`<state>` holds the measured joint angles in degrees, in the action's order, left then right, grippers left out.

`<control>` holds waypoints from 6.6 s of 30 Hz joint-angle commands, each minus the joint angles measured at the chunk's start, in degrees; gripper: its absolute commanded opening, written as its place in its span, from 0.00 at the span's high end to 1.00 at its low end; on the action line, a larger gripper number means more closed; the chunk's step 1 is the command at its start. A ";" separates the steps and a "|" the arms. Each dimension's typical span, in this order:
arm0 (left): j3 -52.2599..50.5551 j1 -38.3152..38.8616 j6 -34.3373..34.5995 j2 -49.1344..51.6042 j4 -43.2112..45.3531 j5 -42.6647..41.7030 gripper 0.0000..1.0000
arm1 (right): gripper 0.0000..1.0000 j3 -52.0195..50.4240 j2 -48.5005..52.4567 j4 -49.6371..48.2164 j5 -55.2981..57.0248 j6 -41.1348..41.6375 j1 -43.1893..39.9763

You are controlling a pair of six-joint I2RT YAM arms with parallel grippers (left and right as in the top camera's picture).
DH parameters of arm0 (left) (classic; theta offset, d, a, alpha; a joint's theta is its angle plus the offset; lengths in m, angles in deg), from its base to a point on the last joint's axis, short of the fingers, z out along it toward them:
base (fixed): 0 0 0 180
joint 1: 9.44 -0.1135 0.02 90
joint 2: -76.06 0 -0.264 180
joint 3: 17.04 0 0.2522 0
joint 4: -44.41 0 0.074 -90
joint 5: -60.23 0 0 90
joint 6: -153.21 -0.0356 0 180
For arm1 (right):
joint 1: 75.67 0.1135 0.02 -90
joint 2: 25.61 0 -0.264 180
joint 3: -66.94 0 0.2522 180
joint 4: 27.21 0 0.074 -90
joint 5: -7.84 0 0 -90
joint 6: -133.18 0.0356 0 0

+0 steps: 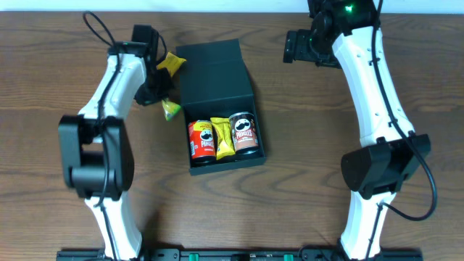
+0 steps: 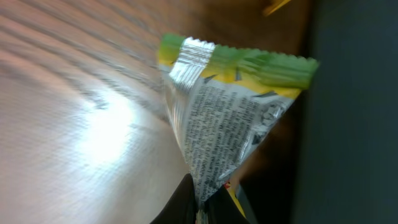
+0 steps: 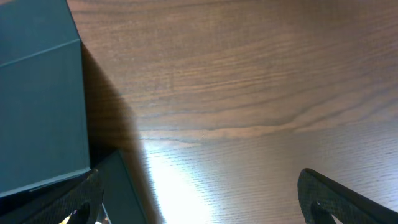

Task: Pack container
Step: 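Grasp the yellow-green triangular packet with the left gripper and lift it, then carry the triangular packet into the box between the cans and release, then move the left gripper to the yellow packet behind the box and grasp it, then lift the yellow packet with the left gripper beside the box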

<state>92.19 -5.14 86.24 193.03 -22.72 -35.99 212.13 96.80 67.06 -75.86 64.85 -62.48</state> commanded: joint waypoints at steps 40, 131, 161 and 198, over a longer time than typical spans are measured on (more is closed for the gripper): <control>-10.99 25.53 0.76 -15.02 3.34 2.78 0.69 | 0.01 1.27 -0.26 -1.84 0.98 -2.95 -0.48; -9.64 24.48 5.33 -10.97 16.74 20.22 0.94 | 0.01 1.25 -0.26 -2.51 0.98 -3.96 -0.48; 1.44 -3.17 -51.45 -8.20 20.37 -3.10 0.05 | 0.01 0.74 -0.26 -4.28 1.03 -3.93 -0.46; 2.95 -3.85 -51.06 13.09 30.82 -10.34 0.11 | 0.01 0.04 -0.24 -0.96 1.01 -3.48 -0.35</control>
<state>93.85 -8.79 34.87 204.66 8.10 -45.93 212.15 96.80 66.06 -75.68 61.79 -62.48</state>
